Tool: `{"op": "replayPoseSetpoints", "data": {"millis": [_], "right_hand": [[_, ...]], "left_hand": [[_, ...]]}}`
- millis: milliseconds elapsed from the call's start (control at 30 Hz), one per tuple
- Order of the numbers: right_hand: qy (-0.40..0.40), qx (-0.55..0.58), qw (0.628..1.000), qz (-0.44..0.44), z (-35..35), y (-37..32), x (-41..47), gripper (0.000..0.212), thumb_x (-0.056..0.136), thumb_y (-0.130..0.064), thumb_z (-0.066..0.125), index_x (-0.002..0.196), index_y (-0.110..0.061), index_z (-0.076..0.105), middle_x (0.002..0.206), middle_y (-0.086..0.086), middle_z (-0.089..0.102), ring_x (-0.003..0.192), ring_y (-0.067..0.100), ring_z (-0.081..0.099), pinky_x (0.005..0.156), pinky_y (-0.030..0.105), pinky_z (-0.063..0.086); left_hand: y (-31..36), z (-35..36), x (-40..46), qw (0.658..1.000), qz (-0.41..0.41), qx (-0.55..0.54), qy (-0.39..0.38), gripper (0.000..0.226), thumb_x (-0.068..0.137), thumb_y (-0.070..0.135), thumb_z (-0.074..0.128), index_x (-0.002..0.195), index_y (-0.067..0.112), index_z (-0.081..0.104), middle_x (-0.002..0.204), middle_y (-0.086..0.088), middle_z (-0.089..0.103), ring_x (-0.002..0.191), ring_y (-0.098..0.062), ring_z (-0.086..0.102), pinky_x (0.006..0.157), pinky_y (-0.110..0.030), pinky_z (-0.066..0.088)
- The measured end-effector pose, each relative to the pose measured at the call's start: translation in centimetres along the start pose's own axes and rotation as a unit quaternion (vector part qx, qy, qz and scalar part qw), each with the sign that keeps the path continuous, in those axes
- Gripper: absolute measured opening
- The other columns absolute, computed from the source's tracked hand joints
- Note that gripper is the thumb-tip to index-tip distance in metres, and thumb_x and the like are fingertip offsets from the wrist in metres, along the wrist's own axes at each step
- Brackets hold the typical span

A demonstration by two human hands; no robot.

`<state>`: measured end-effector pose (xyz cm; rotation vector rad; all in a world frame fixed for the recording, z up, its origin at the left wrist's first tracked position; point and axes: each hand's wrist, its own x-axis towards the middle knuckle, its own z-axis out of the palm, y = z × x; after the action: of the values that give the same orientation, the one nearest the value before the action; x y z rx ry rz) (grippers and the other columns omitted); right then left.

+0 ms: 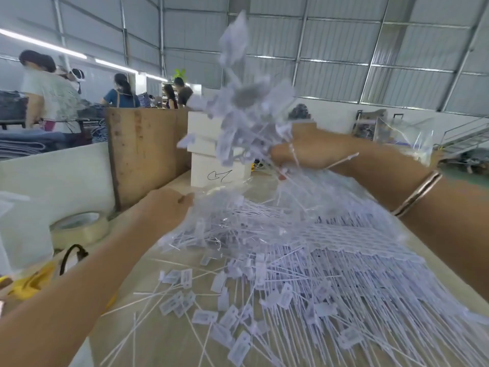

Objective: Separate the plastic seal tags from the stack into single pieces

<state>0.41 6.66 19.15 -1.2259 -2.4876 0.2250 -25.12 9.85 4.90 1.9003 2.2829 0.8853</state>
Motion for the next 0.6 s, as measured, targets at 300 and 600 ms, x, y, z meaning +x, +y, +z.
{"op": "replayPoseSetpoints", "data": {"millis": [300,600], "right_hand": [[-0.18,0.027,0.983,0.002,6.2,3.7,1.8,0.051,0.091,0.001,0.044,0.055,-0.033,0.034,0.05,-0.015,0.034,0.045,0.001,0.026,0.049,0.011,0.028],[-0.239,-0.132,0.962,-0.012,10.2,3.7,7.7,0.027,0.1,-0.023,0.041,0.12,-0.01,0.053,0.125,0.006,0.054,0.111,0.019,0.051,0.098,0.03,0.036]], "left_hand": [[0.1,-3.8,0.5,0.857,-0.108,-0.486,0.134,0.045,0.094,0.055,0.04,0.075,0.022,0.065,0.041,0.004,0.053,0.032,-0.007,0.043,0.034,-0.014,0.03],[2.6,-5.1,-3.3,0.939,0.12,-0.313,0.081,0.045,0.08,0.073,0.031,0.065,0.049,0.066,0.038,-0.001,0.049,0.032,-0.004,0.044,0.036,-0.01,0.035]]}}
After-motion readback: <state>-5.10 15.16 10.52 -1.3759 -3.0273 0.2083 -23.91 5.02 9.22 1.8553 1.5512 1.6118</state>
